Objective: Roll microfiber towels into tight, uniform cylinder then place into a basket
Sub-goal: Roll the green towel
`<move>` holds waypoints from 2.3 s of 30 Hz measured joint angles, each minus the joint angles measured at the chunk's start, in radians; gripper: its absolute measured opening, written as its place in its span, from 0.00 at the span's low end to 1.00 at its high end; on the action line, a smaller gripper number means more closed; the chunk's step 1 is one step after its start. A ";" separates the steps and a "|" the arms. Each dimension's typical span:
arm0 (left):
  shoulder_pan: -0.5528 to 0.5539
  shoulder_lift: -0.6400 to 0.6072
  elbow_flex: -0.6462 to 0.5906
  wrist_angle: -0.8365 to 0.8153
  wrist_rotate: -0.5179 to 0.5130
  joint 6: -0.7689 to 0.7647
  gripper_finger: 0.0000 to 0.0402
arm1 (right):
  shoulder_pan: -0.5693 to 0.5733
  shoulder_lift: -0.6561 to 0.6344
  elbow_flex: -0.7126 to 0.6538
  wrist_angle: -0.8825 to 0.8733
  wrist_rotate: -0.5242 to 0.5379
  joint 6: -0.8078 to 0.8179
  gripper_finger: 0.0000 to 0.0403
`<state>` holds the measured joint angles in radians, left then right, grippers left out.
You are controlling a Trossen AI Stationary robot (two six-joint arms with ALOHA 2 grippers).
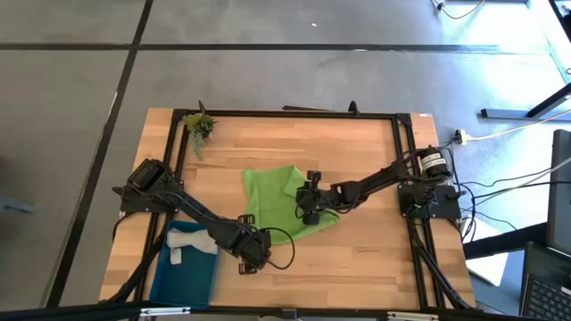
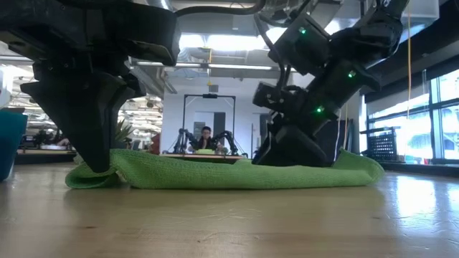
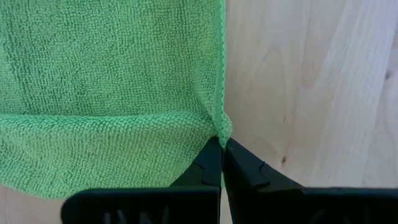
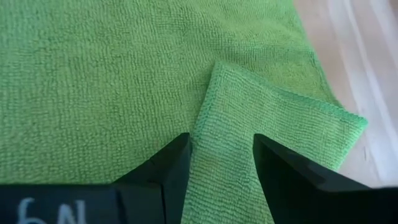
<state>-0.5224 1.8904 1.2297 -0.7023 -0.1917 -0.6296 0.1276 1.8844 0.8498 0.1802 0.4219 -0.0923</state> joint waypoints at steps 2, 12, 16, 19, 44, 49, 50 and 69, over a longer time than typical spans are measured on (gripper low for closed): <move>0.000 0.000 0.000 0.001 0.000 0.000 0.00 | 0.006 0.002 0.011 -0.004 0.000 -0.023 0.44; 0.000 0.000 0.000 0.001 0.000 -0.023 0.00 | 0.013 0.003 0.066 -0.005 0.002 0.000 0.44; 0.000 0.000 0.000 0.001 0.000 -0.023 0.00 | 0.002 0.011 0.066 0.001 -0.026 0.006 0.44; 0.000 0.000 0.000 0.001 0.000 -0.023 0.00 | 0.001 0.035 0.066 0.032 -0.048 0.005 0.44; -0.011 0.000 0.000 0.022 -0.002 -0.026 0.00 | 0.027 0.061 0.123 0.070 0.049 -0.068 0.44; -0.011 0.000 0.000 0.024 -0.001 -0.045 0.00 | -0.016 0.064 0.124 0.003 0.046 -0.005 0.44; -0.011 0.000 0.000 0.025 -0.001 -0.045 0.00 | -0.027 0.064 0.124 -0.014 0.039 0.011 0.44; -0.011 0.000 0.000 0.025 -0.001 -0.070 0.00 | -0.058 0.064 0.124 -0.053 -0.077 -0.007 0.39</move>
<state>-0.5331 1.8904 1.2297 -0.6777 -0.1928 -0.6999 0.0700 1.9488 0.9733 0.1268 0.3454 -0.0991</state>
